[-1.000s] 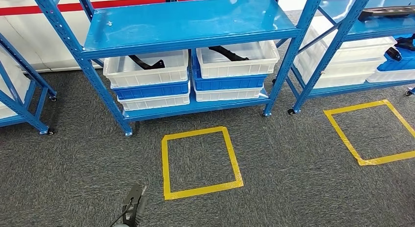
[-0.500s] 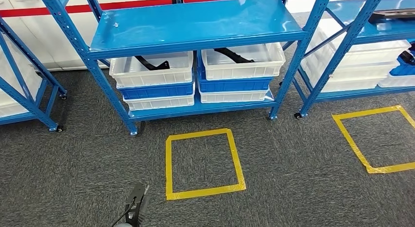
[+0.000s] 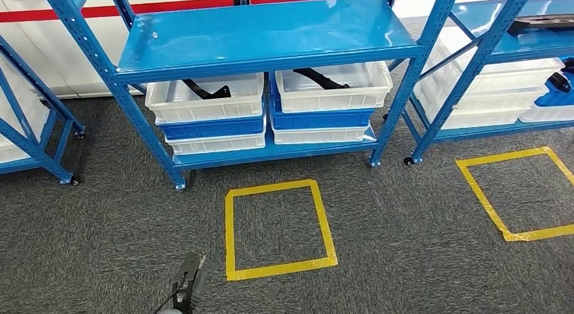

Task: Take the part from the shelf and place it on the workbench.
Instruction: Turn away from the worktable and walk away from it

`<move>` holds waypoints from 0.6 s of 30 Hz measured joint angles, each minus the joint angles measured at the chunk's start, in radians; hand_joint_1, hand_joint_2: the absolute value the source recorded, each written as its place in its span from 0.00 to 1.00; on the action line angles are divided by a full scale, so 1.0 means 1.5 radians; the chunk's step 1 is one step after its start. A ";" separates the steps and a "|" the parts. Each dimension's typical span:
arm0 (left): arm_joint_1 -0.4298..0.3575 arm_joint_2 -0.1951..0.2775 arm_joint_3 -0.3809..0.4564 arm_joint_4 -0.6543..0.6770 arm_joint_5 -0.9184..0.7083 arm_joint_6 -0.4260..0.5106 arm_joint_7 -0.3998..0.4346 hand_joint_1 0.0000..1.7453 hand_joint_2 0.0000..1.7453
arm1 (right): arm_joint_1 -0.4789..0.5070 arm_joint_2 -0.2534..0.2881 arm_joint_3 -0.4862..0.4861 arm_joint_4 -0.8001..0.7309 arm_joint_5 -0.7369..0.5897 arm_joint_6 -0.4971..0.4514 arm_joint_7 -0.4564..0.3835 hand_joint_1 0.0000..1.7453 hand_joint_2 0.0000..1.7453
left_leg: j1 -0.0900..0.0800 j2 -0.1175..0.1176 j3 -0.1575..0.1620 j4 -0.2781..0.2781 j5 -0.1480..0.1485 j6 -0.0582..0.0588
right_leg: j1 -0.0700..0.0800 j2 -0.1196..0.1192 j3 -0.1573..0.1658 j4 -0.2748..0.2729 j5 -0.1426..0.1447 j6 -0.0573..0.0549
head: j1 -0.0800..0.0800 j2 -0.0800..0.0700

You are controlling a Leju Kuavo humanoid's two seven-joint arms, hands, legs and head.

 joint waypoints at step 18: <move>0.000 -0.006 0.000 -0.003 -0.003 0.002 0.001 0.00 0.00 | 0.004 -0.003 0.000 0.001 0.000 -0.001 0.000 0.00 0.00 | 0.000 -0.010 0.053 -0.004 -0.050 -0.006 | 0.001 0.000 -0.044 0.002 0.044 -0.007 | 0.006 0.000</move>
